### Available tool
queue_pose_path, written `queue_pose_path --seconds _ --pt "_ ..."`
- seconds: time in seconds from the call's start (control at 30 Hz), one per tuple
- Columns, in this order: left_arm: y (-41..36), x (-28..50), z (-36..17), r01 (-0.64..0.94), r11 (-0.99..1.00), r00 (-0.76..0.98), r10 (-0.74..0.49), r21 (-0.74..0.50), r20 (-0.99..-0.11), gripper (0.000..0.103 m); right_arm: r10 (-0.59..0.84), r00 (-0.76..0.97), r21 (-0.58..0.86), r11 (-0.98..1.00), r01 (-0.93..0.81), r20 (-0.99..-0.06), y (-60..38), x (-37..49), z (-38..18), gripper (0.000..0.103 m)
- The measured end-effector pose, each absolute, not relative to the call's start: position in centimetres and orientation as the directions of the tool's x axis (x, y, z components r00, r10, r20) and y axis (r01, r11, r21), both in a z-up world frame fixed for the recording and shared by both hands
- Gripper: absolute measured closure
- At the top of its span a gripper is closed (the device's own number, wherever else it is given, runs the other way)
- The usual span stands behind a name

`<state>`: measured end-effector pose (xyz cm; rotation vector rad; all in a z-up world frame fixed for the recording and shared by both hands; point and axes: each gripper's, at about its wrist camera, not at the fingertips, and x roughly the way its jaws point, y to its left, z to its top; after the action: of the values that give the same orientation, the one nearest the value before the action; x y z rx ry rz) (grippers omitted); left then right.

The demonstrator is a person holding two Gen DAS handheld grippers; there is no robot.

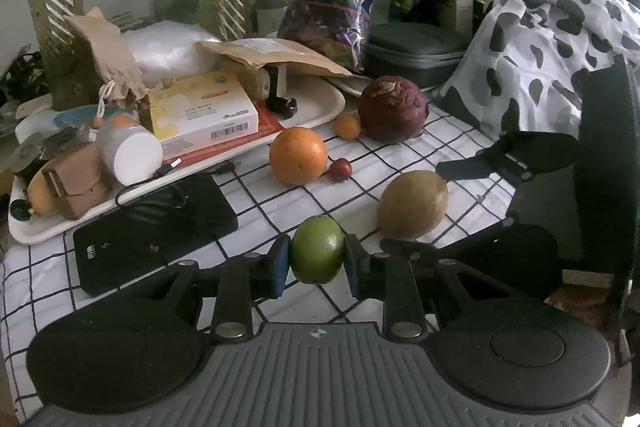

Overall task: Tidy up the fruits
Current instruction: 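Grasp the green lime with the left gripper while the right gripper grasps the yellow oval fruit, then carry the lime and yellow fruit onto the plate and open both grippers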

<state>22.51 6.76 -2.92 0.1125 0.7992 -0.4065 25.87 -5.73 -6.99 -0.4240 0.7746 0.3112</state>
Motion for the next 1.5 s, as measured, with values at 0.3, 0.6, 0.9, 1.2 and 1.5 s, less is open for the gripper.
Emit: queue_pose_path --seconds 0.3,0.6,0.9,1.2,1.5 --pt "6.7 22.4 -3.1 0.408 0.912 0.616 -0.308 -0.041 -0.725 0.075 0.129 0.668 -0.205 0.894 -0.398 -0.733 -5.9 27.0 -7.6 0.036" --pt "6.1 21.8 -2.7 0.417 0.908 0.617 -0.314 -0.039 -0.721 0.075 0.180 0.689 -0.125 0.921 -0.368 -0.702 -8.1 26.8 -5.5 0.037" --pt "5.3 20.0 -1.7 0.418 0.907 0.627 -0.323 -0.043 -0.709 0.075 0.259 0.689 -0.037 0.923 -0.382 -0.677 -10.7 24.8 -2.7 0.037" --pt "4.4 17.3 -1.0 0.410 0.911 0.634 -0.325 -0.052 -0.701 0.075 0.350 0.614 0.114 0.914 -0.390 -0.707 -13.1 21.3 -1.3 0.037" --pt "3.5 14.3 -0.7 0.409 0.910 0.634 -0.337 -0.068 -0.696 0.075 0.385 0.545 0.219 0.913 -0.346 -0.745 -14.8 17.9 -1.4 0.037"
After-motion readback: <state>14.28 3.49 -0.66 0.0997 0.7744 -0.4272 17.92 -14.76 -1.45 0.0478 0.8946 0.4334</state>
